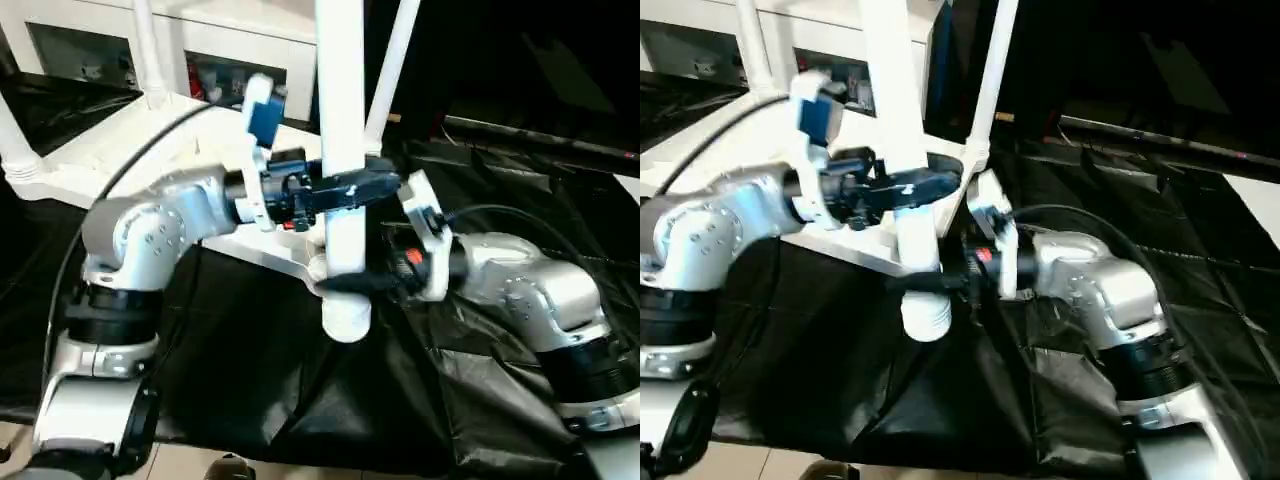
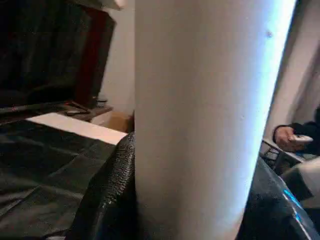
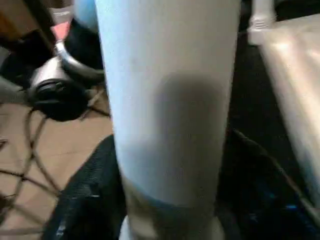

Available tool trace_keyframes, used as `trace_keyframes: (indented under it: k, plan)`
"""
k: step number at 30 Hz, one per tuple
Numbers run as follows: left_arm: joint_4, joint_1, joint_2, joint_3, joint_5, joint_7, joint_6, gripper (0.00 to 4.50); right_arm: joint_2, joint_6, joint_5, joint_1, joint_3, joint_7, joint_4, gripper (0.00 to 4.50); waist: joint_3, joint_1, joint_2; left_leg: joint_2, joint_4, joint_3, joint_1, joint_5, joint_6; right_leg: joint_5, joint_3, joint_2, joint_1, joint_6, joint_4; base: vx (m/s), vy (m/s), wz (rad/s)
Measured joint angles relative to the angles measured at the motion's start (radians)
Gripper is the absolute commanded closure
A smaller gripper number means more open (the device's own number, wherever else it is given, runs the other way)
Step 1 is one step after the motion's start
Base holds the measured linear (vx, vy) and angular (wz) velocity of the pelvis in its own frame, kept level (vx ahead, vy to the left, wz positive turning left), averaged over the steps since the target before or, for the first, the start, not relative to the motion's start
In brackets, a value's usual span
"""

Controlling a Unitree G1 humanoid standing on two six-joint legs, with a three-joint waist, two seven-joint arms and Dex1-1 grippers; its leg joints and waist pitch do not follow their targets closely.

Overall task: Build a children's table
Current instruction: Pick table leg

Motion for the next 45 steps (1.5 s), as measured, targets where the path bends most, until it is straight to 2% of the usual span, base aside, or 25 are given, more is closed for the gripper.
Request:
trace_keyframes:
  k: [2, 5, 7, 10, 14, 17, 18, 20, 28, 29, 32, 34, 41, 43, 45]
  plan:
    - [0.007, 0.0, 0.0, 0.0, -0.001, -0.015, -0.003, 2.64, 0.0, 0.009, 0.001, 0.0, 0.0, 0.008, 0.003, 2.11, 0.0, 0.0, 0.001, 0.0, 0.0, 0.0, 0.0, 0.0, 0.0, 0.0, 0.0, 0.0, 0.0, 0.0, 0.0, 0.0, 0.0, 0.0]
    - [0.016, 0.0, 0.001, 0.001, -0.003, -0.018, -0.005, 2.64, 0.0, 0.02, 0.009, -0.001, 0.004, 0.016, 0.0, 2.2, 0.001, 0.002, 0.002, 0.0, 0.0, 0.0, 0.0, 0.0, 0.0, 0.0, 0.0, 0.0, 0.0, -0.001, 0.0, 0.0, 0.0, 0.0]
    - [0.019, 0.0, 0.002, 0.0, -0.004, -0.027, -0.005, 2.65, 0.0, 0.024, 0.009, -0.001, 0.005, 0.016, 0.001, 2.49, 0.001, 0.002, 0.003, 0.0, 0.0, 0.0, 0.0, 0.0, 0.0, 0.001, 0.0, 0.0, 0.0, -0.001, 0.0, 0.0, 0.0, 0.0]
    - [0.026, 0.0, 0.001, 0.007, -0.006, -0.028, -0.005, 2.65, 0.012, 0.022, 0.01, -0.001, 0.005, 0.002, -0.002, 2.51, 0.001, 0.001, 0.004, 0.0, 0.0, 0.0, 0.001, 0.0, 0.0, 0.003, 0.0, 0.0, 0.0, -0.005, 0.0, 0.0, 0.0, 0.0]
    - [0.05, -0.001, -0.022, 0.043, 0.003, 0.005, -0.05, 2.65, 0.091, -0.007, 0.002, -0.001, -0.023, -0.093, 0.013, 2.57, 0.001, -0.001, 0.004, 0.0, 0.0, 0.0, 0.001, 0.0, 0.0, 0.003, 0.0, 0.0, 0.0, -0.006, 0.001, 0.0, 0.0, 0.0]
    - [0.108, -0.027, -0.061, 0.062, 0.06, 0.136, -0.087, 2.65, 0.154, -0.038, -0.033, -0.001, -0.052, -0.224, 0.042, 2.57, 0.0, 0.003, 0.003, 0.0, 0.0, 0.0, 0.0, 0.0, -0.001, 0.003, 0.0, 0.0, 0.001, -0.005, 0.001, 0.0, 0.0, 0.0]
    - [0.125, -0.038, -0.073, 0.064, 0.083, 0.186, -0.093, 2.3, 0.173, -0.045, -0.045, -0.001, -0.058, -0.268, 0.057, 2.57, 0.0, 0.004, 0.003, 0.0, 0.001, 0.0, 0.0, 0.0, -0.001, 0.003, 0.0, 0.0, 0.001, -0.005, 0.001, 0.0, 0.0, 0.0]
    - [0.135, -0.042, -0.094, 0.061, 0.126, 0.272, -0.109, 1.95, 0.197, -0.053, -0.075, -0.001, -0.067, -0.349, 0.069, 2.58, 0.001, 0.003, 0.003, -0.001, 0.001, 0.0, 0.0, 0.001, -0.001, 0.0, 0.0, -0.001, 0.001, 0.0, 0.001, 0.0, 0.0, 0.0]
    - [0.111, -0.028, -0.152, 0.044, 0.283, 0.566, -0.137, 1.9, 0.27, -0.057, -0.205, 0.0, -0.074, -0.617, 0.077, 2.58, 0.001, -0.002, 0.003, 0.0, -0.004, 0.0, 0.0, 0.003, -0.005, 0.0, 0.0, 0.0, -0.002, 0.0, 0.001, 0.0, 0.0, 0.0]
    - [0.11, -0.028, -0.16, 0.038, 0.306, 0.601, -0.14, 2.16, 0.272, -0.057, -0.226, 0.0, -0.07, -0.642, 0.077, 2.58, 0.001, -0.002, 0.003, 0.0, -0.004, 0.0, 0.0, 0.003, -0.005, 0.0, 0.0, 0.0, -0.001, 0.001, 0.001, 0.0, 0.0, 0.0]
    - [0.11, -0.017, -0.208, 0.055, 0.317, 0.675, -0.147, 2.28, 0.28, -0.058, -0.262, 0.0, -0.059, -0.688, 0.077, 2.58, 0.001, -0.002, 0.003, 0.0, -0.003, 0.0, -0.001, 0.003, -0.005, -0.001, 0.0, 0.0, -0.001, 0.001, 0.0, 0.0, 0.0, 0.0]
    - [0.111, -0.013, -0.222, 0.066, 0.315, 0.699, -0.149, 2.53, 0.282, -0.058, -0.267, 0.0, -0.059, -0.699, 0.077, 2.58, 0.0, -0.003, 0.003, 0.0, -0.003, 0.0, -0.001, 0.003, -0.005, -0.001, 0.0, 0.0, -0.001, 0.001, -0.001, 0.0, 0.0, 0.0]
    - [0.112, -0.013, -0.243, 0.098, 0.31, 0.727, -0.16, 2.66, 0.3, -0.069, -0.282, -0.004, -0.059, -0.723, 0.074, 2.58, 0.0, -0.006, 0.003, 0.0, -0.004, 0.0, -0.001, 0.003, -0.005, -0.001, 0.0, 0.0, -0.002, 0.002, -0.001, 0.0, 0.0, 0.0]
    - [0.11, -0.012, -0.233, 0.096, 0.305, 0.704, -0.17, 2.66, 0.301, -0.078, -0.276, -0.004, -0.061, -0.715, 0.074, 2.02, 0.0, -0.006, 0.003, 0.0, -0.004, 0.0, -0.001, 0.003, -0.005, -0.001, 0.0, 0.0, -0.002, 0.002, -0.001, 0.0, 0.0, 0.0]
    - [0.1, 0.0, -0.201, 0.084, 0.292, 0.637, -0.175, 2.66, 0.282, -0.054, -0.234, -0.004, -0.063, -0.648, 0.062, 1.88, 0.0, -0.006, 0.003, 0.0, -0.004, 0.0, -0.001, 0.003, -0.005, -0.001, 0.0, 0.0, -0.002, 0.002, -0.001, 0.0, 0.0, 0.0]
